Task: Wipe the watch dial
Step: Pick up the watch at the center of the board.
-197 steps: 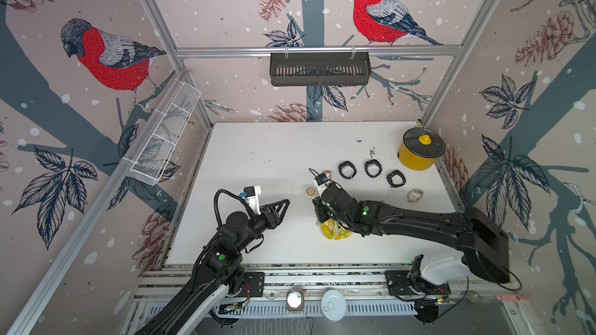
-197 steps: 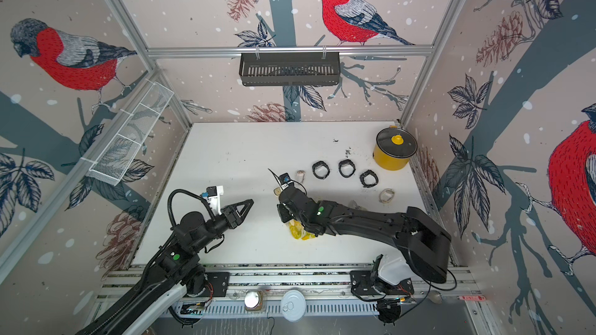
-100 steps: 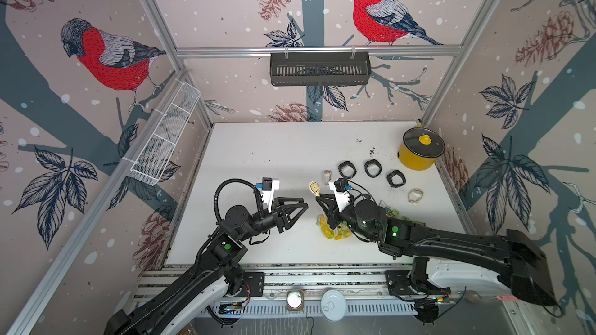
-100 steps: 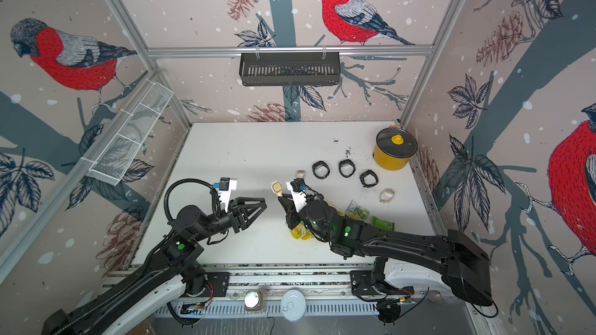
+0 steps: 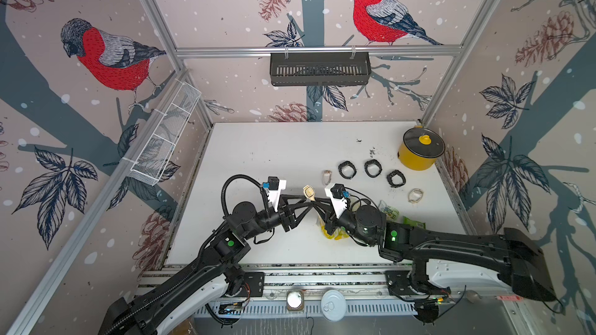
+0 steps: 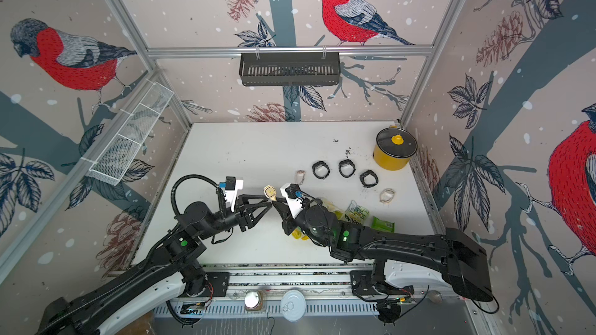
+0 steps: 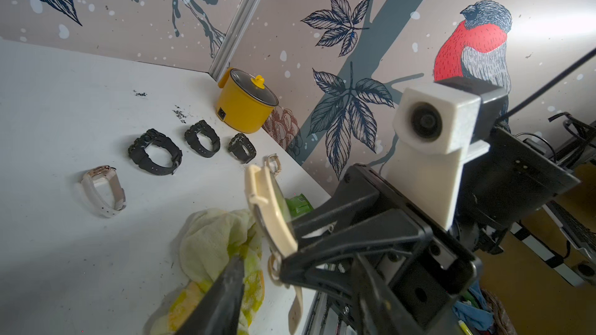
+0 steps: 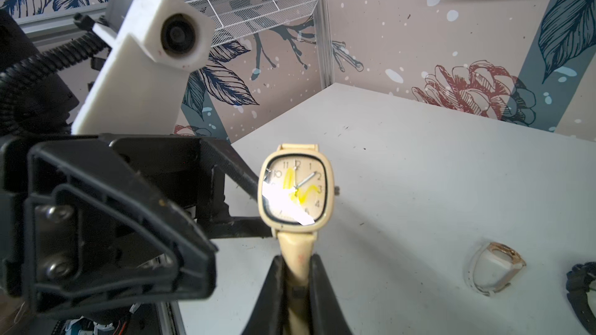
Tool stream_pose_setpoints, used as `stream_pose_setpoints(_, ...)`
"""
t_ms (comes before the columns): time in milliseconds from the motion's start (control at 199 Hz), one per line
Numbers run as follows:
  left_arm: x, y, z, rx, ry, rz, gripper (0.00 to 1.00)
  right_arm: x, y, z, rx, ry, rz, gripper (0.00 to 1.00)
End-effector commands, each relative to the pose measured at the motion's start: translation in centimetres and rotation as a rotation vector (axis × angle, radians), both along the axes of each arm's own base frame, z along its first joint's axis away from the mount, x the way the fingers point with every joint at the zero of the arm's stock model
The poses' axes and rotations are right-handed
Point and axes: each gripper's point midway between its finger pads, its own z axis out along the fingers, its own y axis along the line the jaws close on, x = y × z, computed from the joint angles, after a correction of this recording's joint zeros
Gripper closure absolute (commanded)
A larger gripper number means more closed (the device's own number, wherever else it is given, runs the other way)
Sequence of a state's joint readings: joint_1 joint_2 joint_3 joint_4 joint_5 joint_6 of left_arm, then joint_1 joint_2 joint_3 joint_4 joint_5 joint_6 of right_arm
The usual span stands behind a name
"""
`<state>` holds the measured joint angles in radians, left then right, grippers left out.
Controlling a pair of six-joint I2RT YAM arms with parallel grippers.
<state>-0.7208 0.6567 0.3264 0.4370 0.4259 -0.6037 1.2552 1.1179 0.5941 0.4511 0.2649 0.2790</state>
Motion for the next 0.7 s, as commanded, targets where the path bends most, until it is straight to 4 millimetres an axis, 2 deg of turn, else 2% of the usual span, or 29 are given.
stream_pose_setpoints(0, 0.64, 0.20, 0.75, -0.011, -0.025, 0.036, 0.49, -0.11, 0.34, 1.12, 0.029, -0.039, 0.001, 0.86)
stream_pose_setpoints(180, 0.60, 0.04, 0.44, -0.008, -0.022, 0.027, 0.61, -0.22, 0.46, 1.37, 0.032, -0.049, -0.005, 0.86)
stream_pose_setpoints(426, 0.68, 0.22, 0.18, -0.002, -0.024, 0.039, 0.64, -0.26, 0.31, 1.56, 0.038, -0.056, -0.007, 0.87)
stream_pose_setpoints(607, 0.96, 0.33, -0.03, -0.005, 0.001, 0.056, 0.76, -0.50, 0.40, 1.51, 0.043, -0.062, 0.006, 0.86)
stream_pose_setpoints(697, 1.08, 0.36, 0.13, -0.012, 0.008, 0.062, 0.77, -0.67, 0.46, 1.52, 0.045, -0.070, 0.014, 0.86)
